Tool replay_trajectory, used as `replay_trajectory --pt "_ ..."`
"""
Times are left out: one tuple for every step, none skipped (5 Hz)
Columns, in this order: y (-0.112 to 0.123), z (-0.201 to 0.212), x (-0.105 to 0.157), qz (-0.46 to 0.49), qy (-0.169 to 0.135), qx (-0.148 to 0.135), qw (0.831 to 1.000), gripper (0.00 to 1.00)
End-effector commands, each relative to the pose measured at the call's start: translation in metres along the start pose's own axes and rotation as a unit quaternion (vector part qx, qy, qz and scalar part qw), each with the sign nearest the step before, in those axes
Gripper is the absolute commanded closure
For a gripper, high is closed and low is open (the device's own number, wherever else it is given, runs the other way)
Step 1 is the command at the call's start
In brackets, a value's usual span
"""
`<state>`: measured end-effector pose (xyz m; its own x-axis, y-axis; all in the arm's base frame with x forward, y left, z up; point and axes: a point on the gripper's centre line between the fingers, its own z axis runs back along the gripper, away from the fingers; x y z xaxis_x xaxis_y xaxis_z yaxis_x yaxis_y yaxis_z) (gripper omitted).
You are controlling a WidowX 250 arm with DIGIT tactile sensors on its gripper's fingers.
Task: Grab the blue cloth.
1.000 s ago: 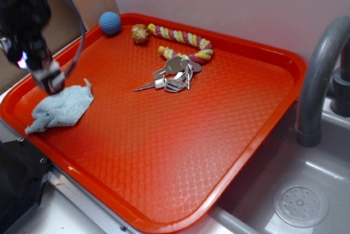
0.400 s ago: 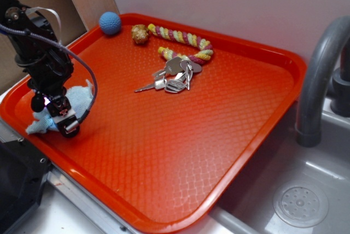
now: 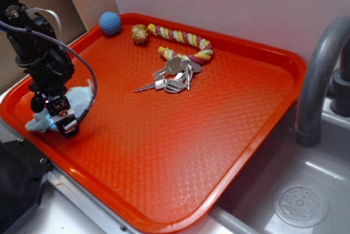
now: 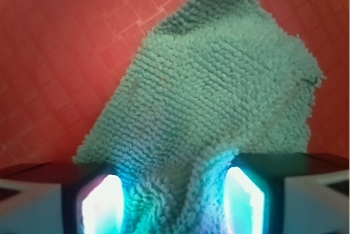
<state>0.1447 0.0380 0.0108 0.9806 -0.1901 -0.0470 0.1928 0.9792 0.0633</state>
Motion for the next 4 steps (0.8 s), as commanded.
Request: replay_trajectory --pt "0.012 0.041 0.003 0.006 -0.079 -0.03 0.996 1.0" --pt "0.017 0.042 0.002 0.02 -0.08 -0.046 0.996 1.0" --pt "0.014 0.039 0.002 0.013 -0.07 -0.024 0.997 1.0" --pt "0.008 0.073 0.006 0.024 -0.079 -0.002 0.997 1.0"
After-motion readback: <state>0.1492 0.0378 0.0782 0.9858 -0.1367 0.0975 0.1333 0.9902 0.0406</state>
